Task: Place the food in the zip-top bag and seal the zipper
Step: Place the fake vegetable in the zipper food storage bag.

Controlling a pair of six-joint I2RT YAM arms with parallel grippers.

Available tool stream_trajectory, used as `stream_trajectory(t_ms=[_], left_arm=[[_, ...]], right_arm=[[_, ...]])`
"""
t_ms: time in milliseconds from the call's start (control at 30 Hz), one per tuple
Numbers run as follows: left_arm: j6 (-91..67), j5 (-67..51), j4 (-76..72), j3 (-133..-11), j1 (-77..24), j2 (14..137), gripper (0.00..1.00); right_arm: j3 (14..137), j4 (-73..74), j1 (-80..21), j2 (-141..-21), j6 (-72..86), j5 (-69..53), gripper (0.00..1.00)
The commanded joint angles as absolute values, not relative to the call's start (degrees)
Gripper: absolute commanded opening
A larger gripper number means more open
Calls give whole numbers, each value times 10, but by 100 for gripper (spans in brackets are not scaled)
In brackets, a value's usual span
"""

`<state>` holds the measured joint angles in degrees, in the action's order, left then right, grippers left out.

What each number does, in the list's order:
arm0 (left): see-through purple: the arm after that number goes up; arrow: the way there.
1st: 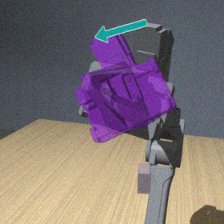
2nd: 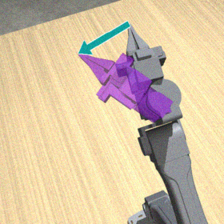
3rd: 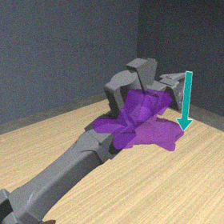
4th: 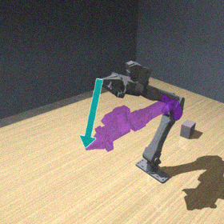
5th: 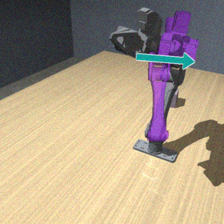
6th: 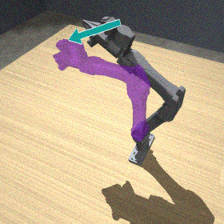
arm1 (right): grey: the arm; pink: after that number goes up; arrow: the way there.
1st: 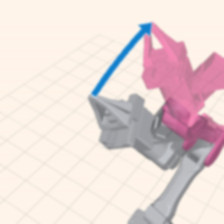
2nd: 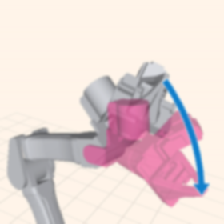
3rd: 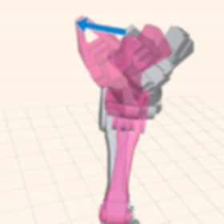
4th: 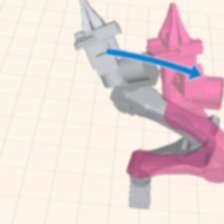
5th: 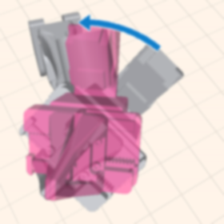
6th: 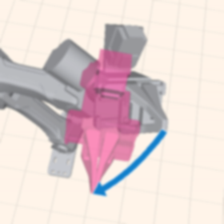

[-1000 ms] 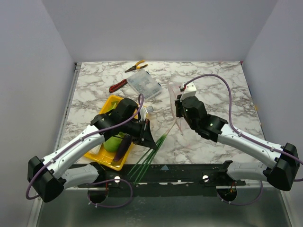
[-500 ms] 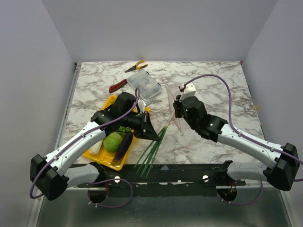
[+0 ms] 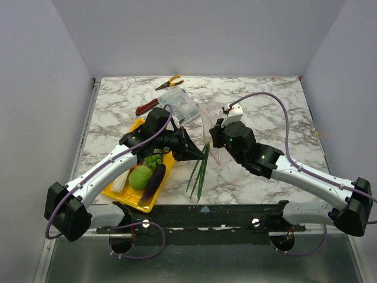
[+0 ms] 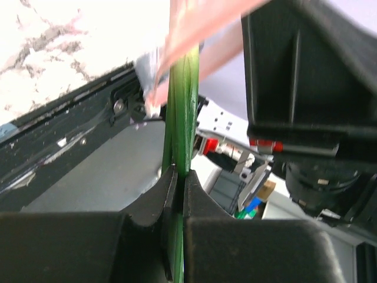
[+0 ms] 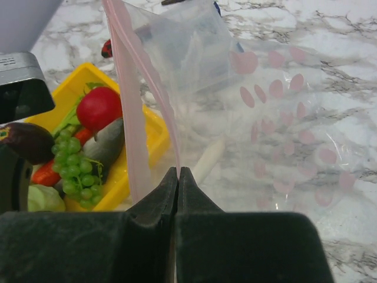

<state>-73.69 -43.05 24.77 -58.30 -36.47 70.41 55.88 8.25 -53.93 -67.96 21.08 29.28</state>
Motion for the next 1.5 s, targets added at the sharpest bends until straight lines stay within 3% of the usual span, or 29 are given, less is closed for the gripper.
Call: stream_trajectory(t_ms=[0, 233, 600, 700, 900, 1033, 1133, 1200, 1333, 1467], left_arm=[[-803, -336, 197, -611, -357, 716, 0], [-698, -257, 148, -642, -352, 761, 0], [-459, -320, 357, -821, -360, 900, 0], [-437, -396, 365, -843, -356, 949, 0], [-492, -371, 195, -762, -356, 934, 0], [-446, -357, 247, -808, -357, 965, 0], [-489, -431, 160, -753, -358, 944, 0], [-509, -464, 106, -717, -362, 917, 5], [-507, -492, 137, -713, -366, 900, 18], [-522, -423, 154, -698, -362, 855, 53]], right_arm=[[594, 108, -552, -662, 271, 322, 1], [577, 82, -553, -636, 316, 273, 1], [581, 67, -554, -656, 295, 245, 1], [578, 56, -555, -658, 284, 239, 1], [567, 35, -555, -650, 307, 226, 1], [567, 36, -555, -653, 310, 226, 1], [559, 30, -556, -652, 312, 233, 1], [551, 26, -555, -647, 313, 246, 1], [544, 19, -556, -643, 312, 248, 1], [547, 46, -555, -653, 354, 280, 1]])
